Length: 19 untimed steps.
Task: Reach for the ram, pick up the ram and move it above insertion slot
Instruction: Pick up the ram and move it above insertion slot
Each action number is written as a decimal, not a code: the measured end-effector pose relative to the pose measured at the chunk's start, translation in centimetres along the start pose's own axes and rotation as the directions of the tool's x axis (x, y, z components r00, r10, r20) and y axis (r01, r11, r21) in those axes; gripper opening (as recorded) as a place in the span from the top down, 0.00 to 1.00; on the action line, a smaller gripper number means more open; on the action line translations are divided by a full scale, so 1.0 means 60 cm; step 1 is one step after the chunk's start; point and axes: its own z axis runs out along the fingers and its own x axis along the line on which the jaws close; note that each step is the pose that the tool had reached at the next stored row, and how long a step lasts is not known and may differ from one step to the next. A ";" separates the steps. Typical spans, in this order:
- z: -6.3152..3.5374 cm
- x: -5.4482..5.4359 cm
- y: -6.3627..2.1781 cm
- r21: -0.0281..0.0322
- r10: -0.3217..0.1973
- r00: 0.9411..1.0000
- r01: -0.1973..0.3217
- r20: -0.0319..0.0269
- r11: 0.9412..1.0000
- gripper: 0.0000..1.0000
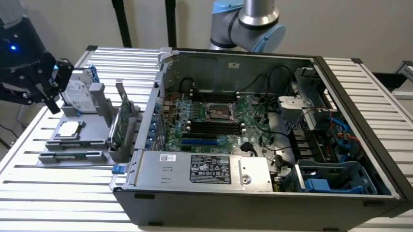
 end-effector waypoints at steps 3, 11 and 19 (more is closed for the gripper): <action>0.000 0.000 0.000 0.000 -0.054 0.999 0.054 -0.002 0.999 0.89; 0.002 0.000 0.000 0.000 -0.199 0.980 0.199 -0.008 0.980 0.89; 0.005 0.000 0.000 -0.002 -0.338 0.941 0.338 -0.013 0.941 0.89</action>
